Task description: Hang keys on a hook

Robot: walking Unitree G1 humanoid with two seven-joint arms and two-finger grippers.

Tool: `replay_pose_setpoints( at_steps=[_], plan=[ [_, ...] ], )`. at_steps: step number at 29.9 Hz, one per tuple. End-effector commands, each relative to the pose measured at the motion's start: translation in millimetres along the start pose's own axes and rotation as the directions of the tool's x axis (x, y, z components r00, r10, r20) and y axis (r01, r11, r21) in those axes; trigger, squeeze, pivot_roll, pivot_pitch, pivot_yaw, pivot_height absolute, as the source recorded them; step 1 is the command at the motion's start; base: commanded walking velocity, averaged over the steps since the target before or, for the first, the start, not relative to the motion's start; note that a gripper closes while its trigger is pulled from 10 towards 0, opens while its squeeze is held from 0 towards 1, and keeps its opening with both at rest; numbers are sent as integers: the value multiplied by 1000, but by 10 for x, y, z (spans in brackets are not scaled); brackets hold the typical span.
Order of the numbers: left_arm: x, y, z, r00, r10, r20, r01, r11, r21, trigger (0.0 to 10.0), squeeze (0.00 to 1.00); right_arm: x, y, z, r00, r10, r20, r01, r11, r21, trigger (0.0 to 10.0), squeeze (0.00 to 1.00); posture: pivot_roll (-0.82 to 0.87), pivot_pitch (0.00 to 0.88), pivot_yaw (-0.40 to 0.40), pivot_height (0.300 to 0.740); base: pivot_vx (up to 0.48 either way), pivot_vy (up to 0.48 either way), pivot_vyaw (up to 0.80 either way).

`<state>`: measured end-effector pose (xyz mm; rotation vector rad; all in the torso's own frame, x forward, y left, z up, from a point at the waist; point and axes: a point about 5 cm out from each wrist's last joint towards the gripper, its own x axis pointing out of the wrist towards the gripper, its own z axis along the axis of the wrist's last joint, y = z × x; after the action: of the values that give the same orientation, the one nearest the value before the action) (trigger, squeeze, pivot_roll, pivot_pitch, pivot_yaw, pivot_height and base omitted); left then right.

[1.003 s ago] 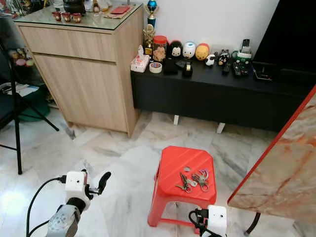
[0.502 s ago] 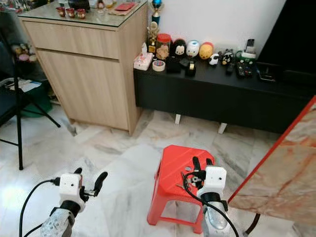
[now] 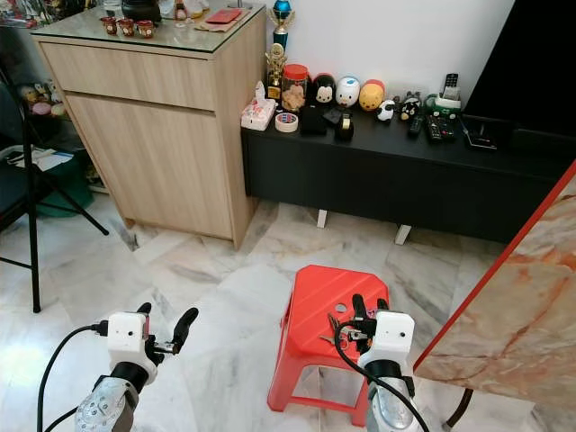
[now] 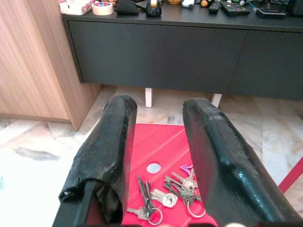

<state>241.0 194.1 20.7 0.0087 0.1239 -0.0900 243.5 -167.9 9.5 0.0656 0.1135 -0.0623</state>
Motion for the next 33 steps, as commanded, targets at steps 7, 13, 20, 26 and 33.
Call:
replay_pose_setpoints(
  at_steps=[7, 13, 20, 26, 33],
  plan=[
    [29, -40, 41, 1000, -3, -1, 3, 1000, -18, 10000, 0, 36, -9, 23, 1000, 3, -10, -3, 1000, 5, 10000, 0, 30, 0, -75, 740, 338, 0, 0],
    [59, -51, 59, 1000, -8, 0, 8, 1000, -20, 10000, 0, 43, -5, 21, 1000, 1, -16, -1, 1000, 8, 10000, 0, 31, 0, -74, 740, 359, 0, 0],
    [66, -61, 65, 1000, -13, -2, 13, 1000, -16, 10000, 0, 72, -9, 24, 1000, -3, -19, 3, 1000, 10, 10000, 0, 33, 0, -75, 740, 343, 0, 0],
    [66, -72, 73, 1000, -19, 5, 19, 999, -26, 10000, 0, 79, -16, 29, 1000, -7, -17, 8, 1000, 10, 10000, 0, 35, 0, -78, 740, 0, 0, 0],
    [53, -91, 74, 1000, -16, 13, 16, 999, -36, 10000, 0, 84, -81, 51, 1000, -23, -8, 22, 1000, -16, 10000, 0, 29, 0, -81, 740, 0, 0, 0]
  ],
)
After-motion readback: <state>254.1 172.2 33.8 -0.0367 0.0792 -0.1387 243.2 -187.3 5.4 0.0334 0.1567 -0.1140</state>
